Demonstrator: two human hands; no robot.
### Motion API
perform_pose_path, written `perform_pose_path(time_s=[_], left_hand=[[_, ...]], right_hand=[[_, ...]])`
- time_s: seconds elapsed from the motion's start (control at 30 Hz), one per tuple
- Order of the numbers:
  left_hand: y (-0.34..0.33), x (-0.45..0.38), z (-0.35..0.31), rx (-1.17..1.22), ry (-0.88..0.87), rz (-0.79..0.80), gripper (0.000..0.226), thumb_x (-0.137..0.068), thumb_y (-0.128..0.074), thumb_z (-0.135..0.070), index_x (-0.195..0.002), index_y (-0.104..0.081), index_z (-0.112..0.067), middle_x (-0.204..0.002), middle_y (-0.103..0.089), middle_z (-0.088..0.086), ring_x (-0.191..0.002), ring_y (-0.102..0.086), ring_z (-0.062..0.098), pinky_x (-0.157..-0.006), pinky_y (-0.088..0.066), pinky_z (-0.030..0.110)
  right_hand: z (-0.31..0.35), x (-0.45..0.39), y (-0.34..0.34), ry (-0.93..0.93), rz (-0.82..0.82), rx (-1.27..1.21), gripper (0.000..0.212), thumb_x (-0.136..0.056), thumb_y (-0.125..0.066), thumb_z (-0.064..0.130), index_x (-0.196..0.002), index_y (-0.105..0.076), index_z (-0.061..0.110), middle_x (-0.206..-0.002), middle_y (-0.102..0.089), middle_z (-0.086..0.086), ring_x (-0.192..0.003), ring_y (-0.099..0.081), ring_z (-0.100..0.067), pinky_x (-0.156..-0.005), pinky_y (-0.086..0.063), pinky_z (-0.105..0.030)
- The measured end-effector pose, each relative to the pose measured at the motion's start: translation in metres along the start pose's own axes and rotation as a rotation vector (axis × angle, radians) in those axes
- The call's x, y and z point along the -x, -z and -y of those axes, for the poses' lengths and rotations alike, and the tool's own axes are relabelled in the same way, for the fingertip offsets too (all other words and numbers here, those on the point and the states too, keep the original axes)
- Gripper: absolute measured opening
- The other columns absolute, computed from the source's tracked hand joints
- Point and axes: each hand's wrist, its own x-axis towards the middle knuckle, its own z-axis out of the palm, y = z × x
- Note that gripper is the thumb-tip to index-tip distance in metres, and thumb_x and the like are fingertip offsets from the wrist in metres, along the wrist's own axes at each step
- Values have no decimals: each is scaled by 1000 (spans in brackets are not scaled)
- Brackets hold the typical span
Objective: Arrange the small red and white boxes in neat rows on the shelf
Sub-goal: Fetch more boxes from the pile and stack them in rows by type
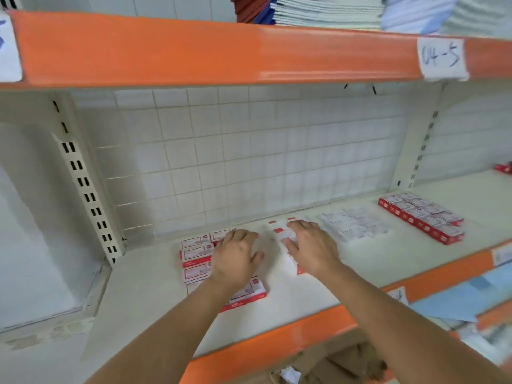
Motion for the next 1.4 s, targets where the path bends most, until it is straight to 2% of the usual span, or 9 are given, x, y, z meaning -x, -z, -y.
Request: perform_pose_path(time_s=[0.27,0.63,0.9,1.23,1.4], left_hand=[[-30,-34,-113,101,-193,32,42,-95,-43,-44,-134,-46,-29,-138,-45,-8,-130,-34,16,-105,-26,31],[-100,-56,-323,178,-392,81,43,-97,-39,-45,-135,-47,-27,-138,-46,-6,-128,-36,15,-103,-30,29],[-160,-81,-456,197,-522,157,41,-96,-42,-43,-133,-48,-25,-134,-47,-5,-123,-40,16,-99,-32,29],[-228,-168,-595,244,-696,171,40,-96,-41,-42,-132,-49,-25,-134,-48,-5,-123,-41,17,-99,-32,29],[-255,-227,-652,303,-721,163,39,-96,-43,-42,-130,-51,-26,-132,-49,-7,-121,-42,15,-98,-34,28]], right_hand=[[-130,56,51,-241,-42,115,47,-98,-38,44,-140,-39,21,-140,-47,3,-129,-40,-18,-101,-37,-32],[-320,149,109,-409,-71,168,45,-99,-38,40,-137,-42,17,-137,-49,1,-127,-41,-19,-94,-38,-31],[-441,194,135,-509,-11,227,51,-99,-36,46,-141,-38,18,-141,-47,-1,-126,-45,-21,-93,-43,-34],[-586,188,158,-677,-3,275,46,-99,-36,46,-135,-43,18,-137,-50,-1,-122,-47,-24,-93,-44,-36],[-656,169,176,-767,22,286,45,-99,-37,45,-136,-42,20,-129,-55,-2,-115,-52,-22,-84,-48,-34]])
